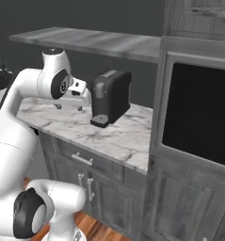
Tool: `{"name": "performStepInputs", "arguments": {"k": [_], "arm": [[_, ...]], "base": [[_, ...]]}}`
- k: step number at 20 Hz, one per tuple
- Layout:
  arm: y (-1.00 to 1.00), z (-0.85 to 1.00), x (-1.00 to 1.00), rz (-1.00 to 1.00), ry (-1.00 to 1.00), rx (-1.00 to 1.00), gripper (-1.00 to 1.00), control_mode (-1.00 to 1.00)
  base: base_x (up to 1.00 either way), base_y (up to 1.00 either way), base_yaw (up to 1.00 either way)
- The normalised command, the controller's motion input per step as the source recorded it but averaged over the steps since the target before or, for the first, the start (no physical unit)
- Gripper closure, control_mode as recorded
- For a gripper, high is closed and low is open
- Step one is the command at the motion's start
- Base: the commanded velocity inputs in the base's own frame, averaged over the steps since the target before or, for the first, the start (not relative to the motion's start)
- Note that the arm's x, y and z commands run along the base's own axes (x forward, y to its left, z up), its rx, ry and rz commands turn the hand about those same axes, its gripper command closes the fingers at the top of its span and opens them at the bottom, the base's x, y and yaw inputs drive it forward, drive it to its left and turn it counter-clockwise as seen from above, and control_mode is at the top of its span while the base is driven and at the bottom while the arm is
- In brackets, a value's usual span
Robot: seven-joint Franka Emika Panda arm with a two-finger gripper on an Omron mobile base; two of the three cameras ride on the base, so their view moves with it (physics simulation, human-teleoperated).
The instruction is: Take a straw from the drawer in front and place it inside the glass cup on the dining counter.
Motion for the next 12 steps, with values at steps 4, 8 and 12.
{"name": "performStepInputs", "arguments": {"k": [4,8,12], "arm": [[0.00,0.00,0.00,0.00,0.00,0.00,-1.00,1.00],[0.00,0.00,0.00,0.00,0.00,0.00,-1.00,1.00],[0.00,0.00,0.00,0.00,0.00,0.00,-1.00,1.00]], "base": [[-0.51,0.00,0.00],[-0.54,0.00,0.00],[-0.20,0.01,0.00]]}}
